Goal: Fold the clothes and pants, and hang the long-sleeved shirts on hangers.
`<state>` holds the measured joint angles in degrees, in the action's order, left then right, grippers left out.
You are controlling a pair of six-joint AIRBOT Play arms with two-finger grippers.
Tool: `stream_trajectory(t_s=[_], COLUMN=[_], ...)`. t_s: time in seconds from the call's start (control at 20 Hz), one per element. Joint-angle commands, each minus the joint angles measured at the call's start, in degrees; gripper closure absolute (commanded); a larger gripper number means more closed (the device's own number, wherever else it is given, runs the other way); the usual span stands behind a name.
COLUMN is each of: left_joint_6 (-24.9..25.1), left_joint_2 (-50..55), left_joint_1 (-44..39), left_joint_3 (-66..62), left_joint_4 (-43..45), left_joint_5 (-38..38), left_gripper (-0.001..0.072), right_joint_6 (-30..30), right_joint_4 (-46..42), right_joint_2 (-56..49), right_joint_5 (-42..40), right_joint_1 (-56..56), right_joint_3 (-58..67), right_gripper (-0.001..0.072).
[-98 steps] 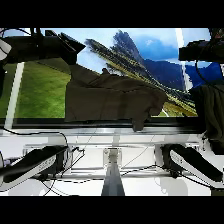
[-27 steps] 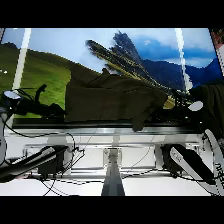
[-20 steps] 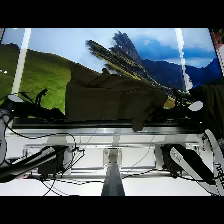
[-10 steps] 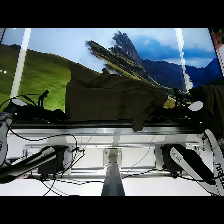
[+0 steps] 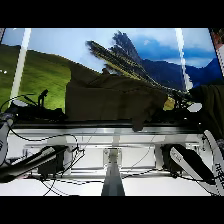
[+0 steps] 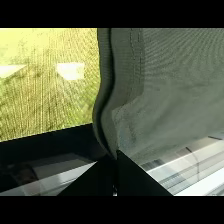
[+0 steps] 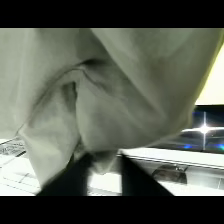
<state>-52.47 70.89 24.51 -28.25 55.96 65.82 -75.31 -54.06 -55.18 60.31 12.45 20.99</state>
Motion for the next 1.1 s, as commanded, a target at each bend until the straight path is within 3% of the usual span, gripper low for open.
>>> stream_trajectory(t_s=[0.0, 0.1, 0.2, 0.4, 0.65, 1.05], left_joint_6=[0.2, 0.2, 0.2, 0.2, 0.2, 0.2], left_joint_2=[0.0, 0.0, 0.0, 0.0, 0.0, -6.6], left_joint_1=[0.0, 0.0, 0.0, 0.1, 0.1, 1.8], left_joint_3=[0.0, 0.0, 0.0, -1.9, -19.8, -48.8], left_joint_4=[-0.2, -1.1, -2.2, -6.9, -14.0, -32.9], left_joint_5=[-0.1, -0.1, -0.1, 0.3, 7.6, 8.1], left_gripper=[0.0691, 0.0691, 0.0691, 0.0691, 0.0692, 0.0693], right_joint_6=[-0.1, -0.1, -0.1, 0.0, -0.1, 0.0], right_joint_4=[0.0, 1.1, 2.0, -0.5, -10.7, -10.8], right_joint_2=[0.0, 0.0, 0.0, 0.2, 0.2, 1.6], right_joint_5=[-1.5, -2.9, -3.7, -4.7, -1.1, 1.8], right_joint_1=[0.0, 0.0, 0.0, 0.0, 0.1, 0.1], right_joint_3=[-0.5, -0.5, -0.5, 3.4, 23.3, 53.8], right_gripper=[0.0599, 0.0599, 0.07, 0.0701, 0.0701, 0.0701])
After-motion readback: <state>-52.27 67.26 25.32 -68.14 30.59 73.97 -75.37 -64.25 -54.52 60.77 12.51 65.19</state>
